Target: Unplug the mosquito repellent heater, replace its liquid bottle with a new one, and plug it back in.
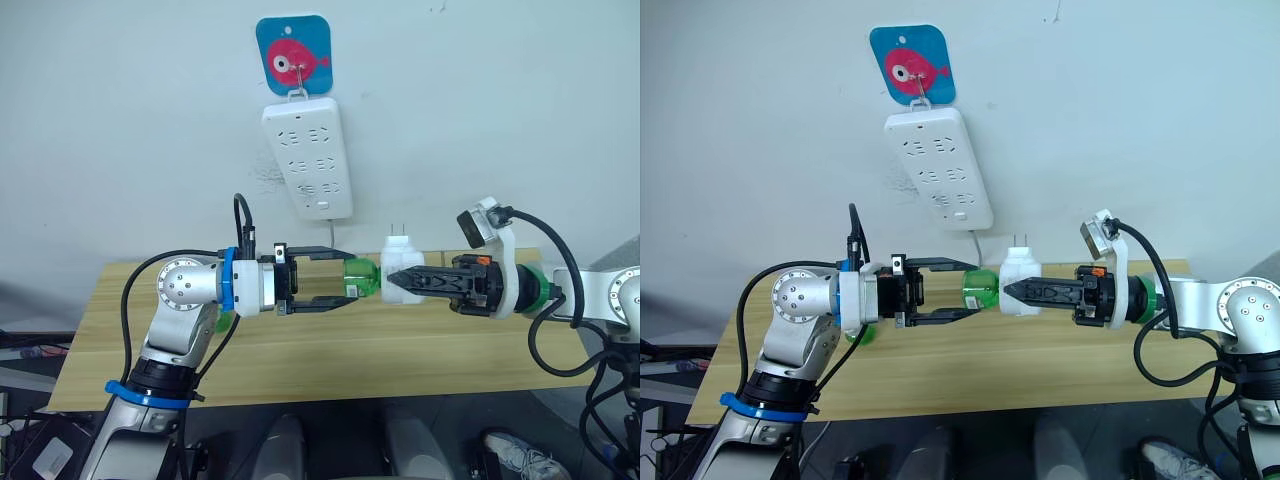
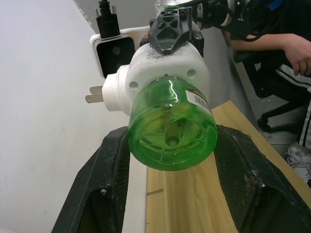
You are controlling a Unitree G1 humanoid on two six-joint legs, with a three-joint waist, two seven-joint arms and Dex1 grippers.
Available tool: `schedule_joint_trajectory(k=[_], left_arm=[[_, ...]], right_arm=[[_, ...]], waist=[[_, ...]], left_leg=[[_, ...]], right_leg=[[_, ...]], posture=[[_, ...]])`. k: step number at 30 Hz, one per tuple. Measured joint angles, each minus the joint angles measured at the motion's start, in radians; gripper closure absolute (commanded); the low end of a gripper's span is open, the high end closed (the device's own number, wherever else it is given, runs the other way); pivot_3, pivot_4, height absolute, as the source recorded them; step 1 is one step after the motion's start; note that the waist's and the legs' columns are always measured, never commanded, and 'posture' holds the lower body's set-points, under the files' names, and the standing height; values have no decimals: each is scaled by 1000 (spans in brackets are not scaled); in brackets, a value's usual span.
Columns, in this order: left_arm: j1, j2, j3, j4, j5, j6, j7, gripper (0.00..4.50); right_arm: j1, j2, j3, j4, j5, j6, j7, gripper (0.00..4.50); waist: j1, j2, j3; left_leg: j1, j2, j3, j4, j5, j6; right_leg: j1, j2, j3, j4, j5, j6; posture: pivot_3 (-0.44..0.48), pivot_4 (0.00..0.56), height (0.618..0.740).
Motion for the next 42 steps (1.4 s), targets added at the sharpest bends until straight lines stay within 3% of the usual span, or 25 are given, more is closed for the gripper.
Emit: schedule_joint_trajectory(k=[3, 5, 7, 10, 13, 16, 17, 19, 25, 28, 31, 37, 42], left_arm=[[-8, 69, -18, -94, -91, 297, 47, 2296], [-71, 132, -35, -128, -260, 662, 99, 2296], [-147, 171, -31, -119, -416, 969, 135, 2296], [-253, 193, -31, -42, -552, 1264, 141, 2296], [-292, 209, -29, -6, -600, 1388, 125, 2296], [-289, 189, -14, 6, -609, 1406, 131, 2296], [-285, 187, -11, 4, -608, 1404, 131, 2296], [-265, 187, -10, -19, -584, 1370, 125, 1577], [-199, 205, -8, -39, -441, 1185, 81, 44], [-149, 248, -19, -58, -345, 1069, 33, 0], [-55, 253, -35, -66, -203, 853, 5, 0], [54, 85, -39, -39, 15, 246, -4, 0], [19, -50, 0, 29, 58, 5, 84, 0]], right_arm=[[0, -1, 0, 5, 0, -6, -3, 1473], [-3, -2, -1, 18, -1, -11, -6, 1473], [-6, -4, -1, 19, 0, -12, -5, 1473], [-7, -2, 4, 18, 1, -11, -1, 1473], [-7, 6, 13, 5, 1, -11, 1, 1473], [-6, 3, 9, 4, 1, -14, 0, 1473], [-6, 3, 8, 4, 1, -14, 0, 1473], [1, 2, 7, 0, 1, -13, 0, 1473], [24, -13, 8, -1, -1, -9, -2, 1473], [23, -13, 8, -3, 0, -8, 1, 1473], [24, -13, 7, -4, 0, -7, 1, 1473], [23, -12, 6, -4, 0, -8, 1, 1473], [20, -11, 6, -4, 0, -8, 1, 1473]], waist=[[-3, 0, 0], [-3, 0, 1], [-3, 0, 1], [-10, 0, 1], [-21, 0, 1], [-26, 1, 2], [-26, 1, 2], [-26, 1, 2], [-22, 1, 3], [-22, 1, 3], [-19, 1, 3], [8, 1, 4], [13, 1, 4]], left_leg=[[0, 0, -1, 0, 0, 0], [0, 0, -3, 1, 0, 0], [0, 0, -3, 1, 0, 1], [0, 0, -3, 0, 0, 1], [0, 0, -2, -1, 0, 0], [0, 0, -1, -1, 0, 0], [0, 1, -1, -1, 0, 0], [1, 1, -1, -1, 0, 0], [1, 0, 0, -1, 0, 0], [1, 1, 1, -2, 0, 0], [1, 1, 1, -2, 0, 0], [-1, 0, 0, -1, 0, 0], [-1, -1, 1, 2, 0, 0]], right_leg=[[0, 0, 0, 1, 0, 0], [0, 1, -2, 1, 0, 0], [1, 0, -2, 2, 0, 0], [0, 1, -2, 1, 0, 0], [0, 1, -2, 0, 0, 0], [0, 1, -1, -1, 0, 0], [-1, 1, -1, -1, 0, 0], [0, 1, -1, 0, 0, 0], [0, 1, 0, 0, 0, 0], [0, 1, 0, 0, 0, 0], [0, 0, 1, -1, 0, 0], [0, -1, 0, -1, 0, 0], [0, -1, 1, -1, 1, 1]], posture=[[-115, 221, 734], [-115, 221, 734], [-115, 221, 734], [-117, 222, 734], [-122, 223, 734], [-124, 224, 734], [-124, 224, 734], [-124, 226, 734], [-125, 228, 734], [-123, 228, 734], [-122, 227, 734], [-120, 225, 734], [-121, 222, 734]])
